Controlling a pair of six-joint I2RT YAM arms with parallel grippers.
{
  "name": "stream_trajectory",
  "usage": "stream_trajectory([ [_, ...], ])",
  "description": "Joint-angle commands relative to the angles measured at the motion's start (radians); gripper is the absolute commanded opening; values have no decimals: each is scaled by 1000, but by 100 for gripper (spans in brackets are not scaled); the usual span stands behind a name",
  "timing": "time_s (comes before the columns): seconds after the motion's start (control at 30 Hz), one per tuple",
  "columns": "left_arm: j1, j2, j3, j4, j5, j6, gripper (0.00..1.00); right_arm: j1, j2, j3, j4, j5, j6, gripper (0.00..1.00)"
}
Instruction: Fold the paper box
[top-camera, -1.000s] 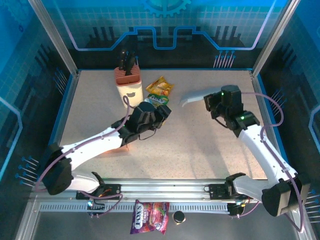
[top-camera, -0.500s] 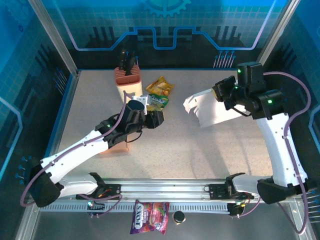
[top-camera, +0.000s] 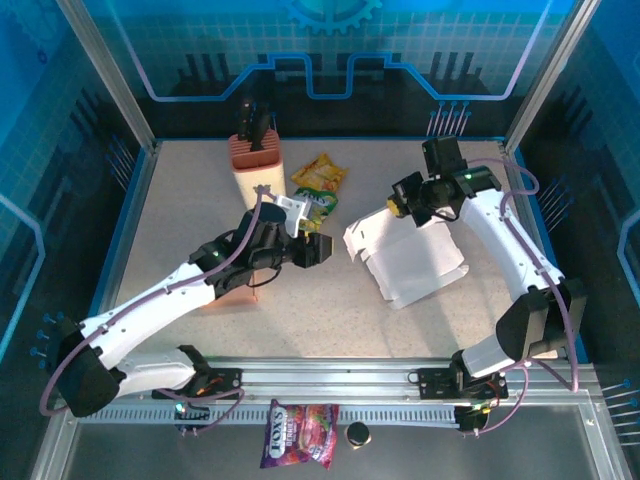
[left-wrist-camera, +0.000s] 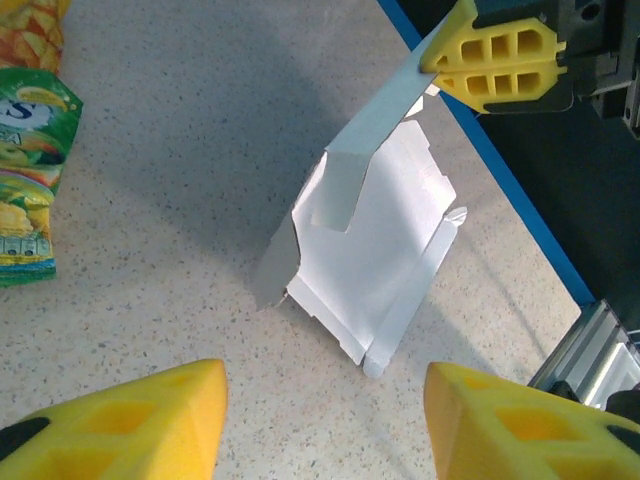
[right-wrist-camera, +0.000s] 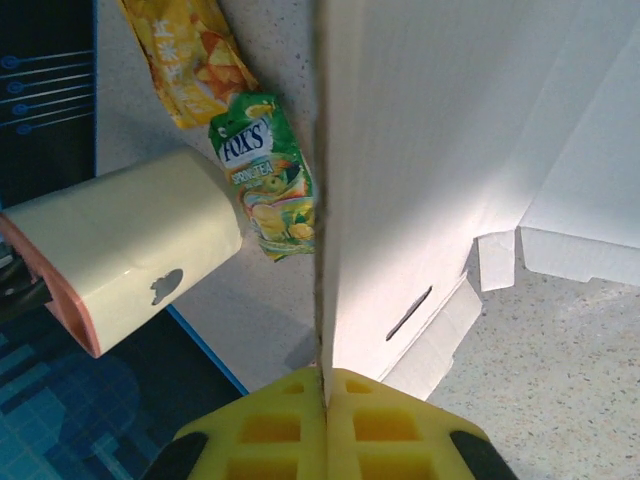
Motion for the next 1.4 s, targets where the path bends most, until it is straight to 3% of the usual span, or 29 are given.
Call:
stream_trajectory([
  [0.0,-14,33,-32,37,18,69,57,-7,-4,-30,77,-44,7,0],
  [0.2,-54,174,-3,57,-54,134,64,-6,2,-42,80,-57,11,0],
  [0.53,-53,332,63,103,-201,154,64,-7,-15,-59,71,-81,7,0],
  [0.67,-53,365,77,145,-181,172,62,-6,-20,-65,71,-93,2,0],
  [0.83,-54,398,93,164,-125,188,41,-11,-20,-78,84,-94,-7,0],
  [0.9,-55,397,94,161,-125,183,26,-17,-15,-80,99,-101,-11,0],
  [0.97,-59,387,87,163,-147,185,0,-21,-4,-83,128,-114,-24,0],
  [1.1,-84,361,95,140,-248,172,0,-22,-15,-121,232,-112,-31,0],
  [1.23,-122,350,142,62,-318,145,0,-18,-115,-237,408,-30,-1,30],
  [1.37,-140,343,145,39,-318,121,0,-14,-147,-281,460,-4,23,43],
])
